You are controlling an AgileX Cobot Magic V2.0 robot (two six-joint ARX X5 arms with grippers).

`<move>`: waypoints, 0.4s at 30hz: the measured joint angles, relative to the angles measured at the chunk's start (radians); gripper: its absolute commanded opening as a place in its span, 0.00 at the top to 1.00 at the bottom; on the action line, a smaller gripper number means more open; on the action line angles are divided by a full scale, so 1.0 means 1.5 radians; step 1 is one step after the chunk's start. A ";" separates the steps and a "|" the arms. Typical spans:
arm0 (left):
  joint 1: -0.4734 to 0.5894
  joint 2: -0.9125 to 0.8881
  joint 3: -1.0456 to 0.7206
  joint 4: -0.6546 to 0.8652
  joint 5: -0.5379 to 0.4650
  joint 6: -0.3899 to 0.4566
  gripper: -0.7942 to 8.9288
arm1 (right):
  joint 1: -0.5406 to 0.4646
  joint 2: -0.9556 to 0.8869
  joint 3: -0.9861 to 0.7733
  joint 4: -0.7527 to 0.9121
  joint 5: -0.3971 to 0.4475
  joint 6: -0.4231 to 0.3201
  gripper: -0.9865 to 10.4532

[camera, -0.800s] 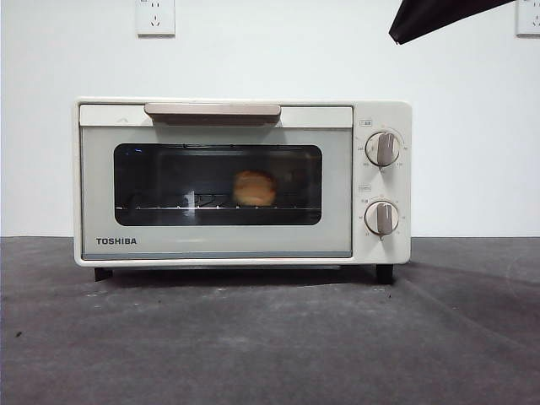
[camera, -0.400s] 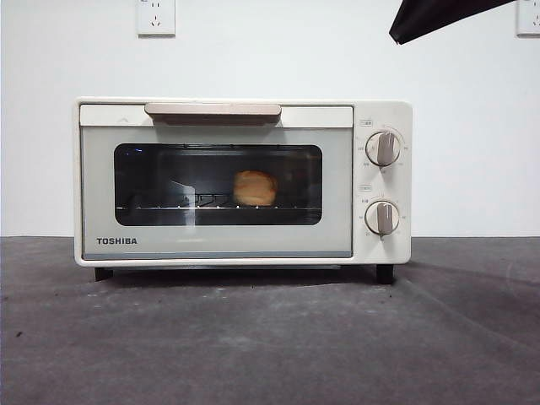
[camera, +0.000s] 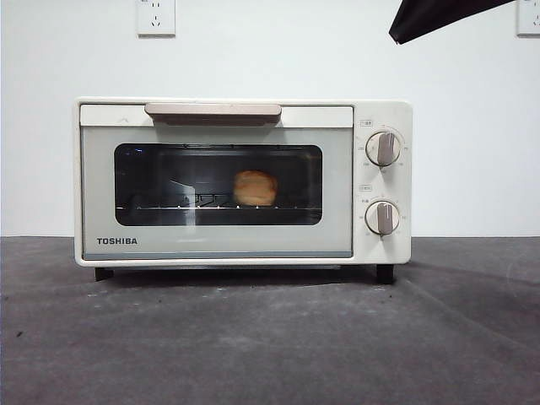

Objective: The left arm flap open the oven, the right arm pick bread and place it into oven, the left arm flap close the oven

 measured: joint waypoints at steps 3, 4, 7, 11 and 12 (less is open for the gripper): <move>0.000 0.000 0.000 0.000 0.000 0.000 0.90 | 0.000 0.000 0.000 -0.001 0.000 -0.003 0.90; 0.000 0.000 0.000 0.000 0.000 0.000 0.90 | 0.000 0.000 0.000 -0.001 0.000 -0.006 0.90; 0.000 0.000 0.000 0.000 0.000 0.000 0.90 | -0.002 -0.007 0.000 -0.001 0.000 -0.010 0.90; 0.000 0.000 0.000 0.000 0.000 0.000 0.90 | -0.032 -0.034 0.000 0.012 -0.001 -0.037 0.90; 0.000 0.000 0.000 0.000 0.000 0.000 0.90 | -0.048 -0.041 0.000 0.020 -0.001 -0.040 0.90</move>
